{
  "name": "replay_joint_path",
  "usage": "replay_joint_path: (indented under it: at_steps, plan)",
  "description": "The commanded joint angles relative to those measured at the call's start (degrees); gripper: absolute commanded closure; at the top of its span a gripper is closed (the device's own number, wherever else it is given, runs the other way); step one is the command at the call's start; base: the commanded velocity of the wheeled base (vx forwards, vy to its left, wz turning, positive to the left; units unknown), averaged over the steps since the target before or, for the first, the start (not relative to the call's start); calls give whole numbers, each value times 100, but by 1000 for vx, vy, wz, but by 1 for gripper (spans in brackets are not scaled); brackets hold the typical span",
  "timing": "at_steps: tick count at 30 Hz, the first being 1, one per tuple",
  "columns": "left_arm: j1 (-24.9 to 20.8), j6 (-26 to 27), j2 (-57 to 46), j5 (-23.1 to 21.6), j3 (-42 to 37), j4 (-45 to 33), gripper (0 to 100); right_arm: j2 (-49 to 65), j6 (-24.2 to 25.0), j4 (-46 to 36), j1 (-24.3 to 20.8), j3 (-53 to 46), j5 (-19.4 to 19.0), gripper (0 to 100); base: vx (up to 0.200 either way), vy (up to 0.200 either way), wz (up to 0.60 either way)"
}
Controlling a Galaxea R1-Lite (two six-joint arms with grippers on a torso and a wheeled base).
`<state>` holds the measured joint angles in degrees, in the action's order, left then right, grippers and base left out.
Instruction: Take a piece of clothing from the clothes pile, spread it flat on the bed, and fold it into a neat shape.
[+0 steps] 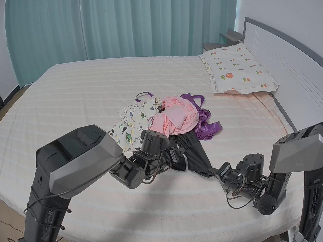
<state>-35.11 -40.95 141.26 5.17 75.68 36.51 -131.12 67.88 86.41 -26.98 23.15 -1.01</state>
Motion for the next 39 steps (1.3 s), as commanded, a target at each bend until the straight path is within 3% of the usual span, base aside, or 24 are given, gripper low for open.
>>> replay_joint_path:
  at_steps: [1,9,10,18,24,28,32,33,39]
  plan:
    - [-40,-18,244,37,307,-12,0,16,6,8,8,14,-4,100,0,0,0]
    - [-40,-36,560,151,597,-21,0,8,6,122,8,32,101,100,0,0,0]
    - [-40,-36,569,169,597,-21,100,-10,-3,192,8,23,101,100,0,0,0]
    - [-40,-89,578,344,562,-109,100,-19,6,307,26,-12,110,100,0,0,0]
    - [-31,-634,349,661,237,-56,100,69,6,315,17,-56,110,100,0,0,0]
    - [22,-1161,-486,599,-537,14,100,298,6,315,-27,-56,286,100,0,0,0]
    - [-14,-1319,-1312,441,-1275,119,100,658,-20,315,-194,-197,330,100,0,0,0]
    - [-84,-1302,-2006,318,-1960,401,100,1106,-55,315,-361,-302,330,100,0,0,0]
    - [-427,-1214,-3755,547,-2787,1200,100,2864,-899,315,-431,-399,295,100,0,0,0]
